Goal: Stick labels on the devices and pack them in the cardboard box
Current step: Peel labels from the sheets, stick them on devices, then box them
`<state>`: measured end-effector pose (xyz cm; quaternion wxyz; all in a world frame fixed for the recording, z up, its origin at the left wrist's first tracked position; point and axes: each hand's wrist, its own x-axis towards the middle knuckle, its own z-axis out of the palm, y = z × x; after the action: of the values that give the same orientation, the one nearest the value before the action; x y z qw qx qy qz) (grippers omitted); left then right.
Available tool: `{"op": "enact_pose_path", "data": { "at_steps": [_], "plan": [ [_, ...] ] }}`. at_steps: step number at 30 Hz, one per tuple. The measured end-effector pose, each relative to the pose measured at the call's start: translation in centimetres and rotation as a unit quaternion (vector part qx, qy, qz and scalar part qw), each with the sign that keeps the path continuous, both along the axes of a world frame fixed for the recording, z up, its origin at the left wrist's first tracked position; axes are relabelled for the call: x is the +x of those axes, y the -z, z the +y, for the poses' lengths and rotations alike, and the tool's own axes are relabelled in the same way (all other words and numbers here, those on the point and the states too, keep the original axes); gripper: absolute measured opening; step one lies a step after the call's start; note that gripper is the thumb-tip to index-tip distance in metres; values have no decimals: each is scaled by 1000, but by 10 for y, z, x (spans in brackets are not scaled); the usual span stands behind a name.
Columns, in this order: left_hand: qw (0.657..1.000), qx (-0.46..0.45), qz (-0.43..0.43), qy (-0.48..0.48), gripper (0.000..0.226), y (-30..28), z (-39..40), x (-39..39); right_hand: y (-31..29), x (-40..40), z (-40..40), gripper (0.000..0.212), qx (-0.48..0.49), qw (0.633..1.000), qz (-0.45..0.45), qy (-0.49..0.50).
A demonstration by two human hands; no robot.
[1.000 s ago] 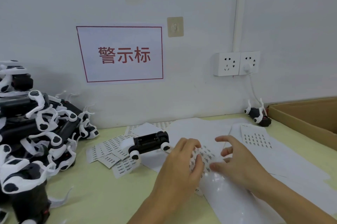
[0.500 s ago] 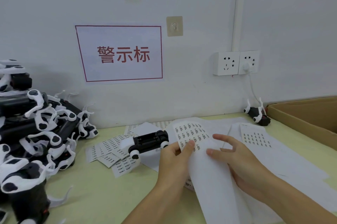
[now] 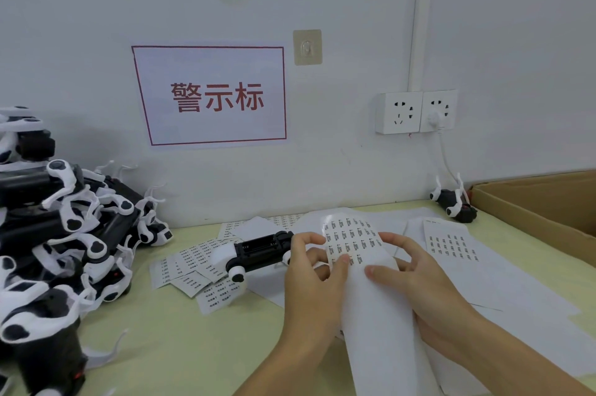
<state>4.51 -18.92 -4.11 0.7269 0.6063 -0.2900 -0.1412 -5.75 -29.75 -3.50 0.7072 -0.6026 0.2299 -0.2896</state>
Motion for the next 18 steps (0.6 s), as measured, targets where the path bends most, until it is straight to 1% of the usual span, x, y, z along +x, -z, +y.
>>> {"op": "enact_pose_path", "data": {
  "at_steps": [2,4,7,9,10,13,16,18],
  "plan": [
    [999,0,-37,-7,23,1,0,-1,-1,0,1,52,5,1000,-2,17],
    [992,7,-123,-38,25,3,0,0,-2,1,2,53,2,1000,3,28],
    [954,46,-280,-100,26,6,2,-1,-2,0,4,52,-3,999,11,40],
    [927,54,-353,-117,21,9,2,-1,-1,-1,4,51,-6,999,14,50],
    [919,53,-375,-114,17,10,1,-1,-1,-1,5,51,-9,998,15,54],
    [916,55,-388,-84,10,12,-2,-3,0,-1,6,53,-22,997,18,68],
    [922,57,-375,-72,11,12,-2,-2,0,-1,9,54,-35,996,26,74],
    [930,52,-358,-65,12,11,-2,0,0,-2,11,54,-66,994,38,82]
  ]
}}
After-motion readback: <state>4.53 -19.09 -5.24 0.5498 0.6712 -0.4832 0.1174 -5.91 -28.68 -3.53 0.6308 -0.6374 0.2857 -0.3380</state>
